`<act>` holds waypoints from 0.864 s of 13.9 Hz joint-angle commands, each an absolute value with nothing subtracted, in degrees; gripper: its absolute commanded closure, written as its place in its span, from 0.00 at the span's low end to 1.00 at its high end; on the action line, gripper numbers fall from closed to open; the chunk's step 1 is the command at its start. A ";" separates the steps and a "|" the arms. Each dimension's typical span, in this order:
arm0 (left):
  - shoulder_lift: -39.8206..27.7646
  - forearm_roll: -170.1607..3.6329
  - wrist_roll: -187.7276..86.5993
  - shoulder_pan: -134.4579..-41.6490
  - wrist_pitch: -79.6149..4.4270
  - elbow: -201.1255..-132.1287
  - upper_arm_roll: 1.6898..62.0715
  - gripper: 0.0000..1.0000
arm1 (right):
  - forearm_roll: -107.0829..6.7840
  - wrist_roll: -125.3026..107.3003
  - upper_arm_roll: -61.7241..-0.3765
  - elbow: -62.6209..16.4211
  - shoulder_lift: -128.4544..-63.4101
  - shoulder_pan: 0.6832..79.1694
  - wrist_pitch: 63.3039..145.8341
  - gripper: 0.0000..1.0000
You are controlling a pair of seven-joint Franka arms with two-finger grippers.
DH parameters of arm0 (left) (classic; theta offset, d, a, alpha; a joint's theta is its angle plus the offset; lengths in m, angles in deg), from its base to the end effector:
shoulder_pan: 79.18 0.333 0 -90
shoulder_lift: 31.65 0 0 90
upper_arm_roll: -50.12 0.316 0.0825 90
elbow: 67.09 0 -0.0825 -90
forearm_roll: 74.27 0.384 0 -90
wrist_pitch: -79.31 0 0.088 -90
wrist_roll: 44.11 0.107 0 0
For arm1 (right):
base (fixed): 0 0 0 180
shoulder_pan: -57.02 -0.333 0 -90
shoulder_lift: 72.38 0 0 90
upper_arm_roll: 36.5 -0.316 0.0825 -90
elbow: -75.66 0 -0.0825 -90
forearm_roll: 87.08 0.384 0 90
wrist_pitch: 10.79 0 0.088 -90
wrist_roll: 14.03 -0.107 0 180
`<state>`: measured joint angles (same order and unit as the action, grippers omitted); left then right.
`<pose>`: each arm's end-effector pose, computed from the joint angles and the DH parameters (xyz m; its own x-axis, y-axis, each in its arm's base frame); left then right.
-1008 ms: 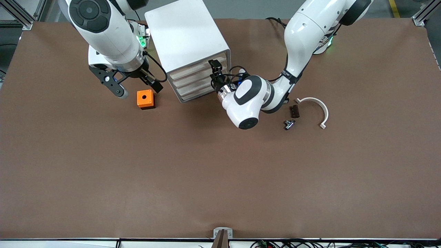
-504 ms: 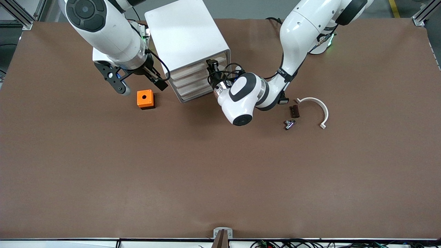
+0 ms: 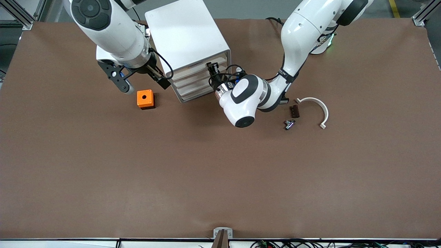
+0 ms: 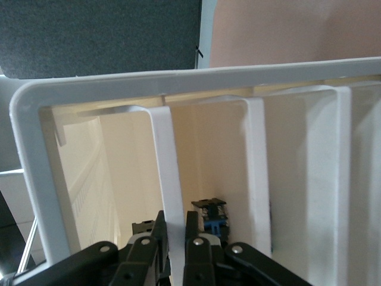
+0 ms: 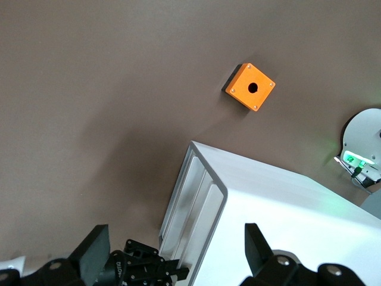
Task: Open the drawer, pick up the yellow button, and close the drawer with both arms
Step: 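Pull the drawer open with the left gripper while the right gripper reaches in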
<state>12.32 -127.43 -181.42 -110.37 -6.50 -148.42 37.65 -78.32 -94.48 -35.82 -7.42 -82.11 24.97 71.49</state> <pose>0.4437 -0.5080 0.2694 -0.3952 0.9158 -0.0710 0.3265 0.0678 -0.9427 0.4935 0.3226 0.5742 0.6389 -0.7484 -0.1781 -0.7331 -0.6625 0.1538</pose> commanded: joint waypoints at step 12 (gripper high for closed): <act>14.23 -127.53 -178.06 -108.80 -6.56 -144.96 49.24 1.00 | -77.50 -109.37 -35.53 -6.61 -90.56 14.58 81.49 0.00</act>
<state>12.31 -129.37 -181.11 -108.51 -4.66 -145.34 47.28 -78.31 -106.51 -35.94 -7.52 -88.84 16.08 80.48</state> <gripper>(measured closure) 0.855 0.000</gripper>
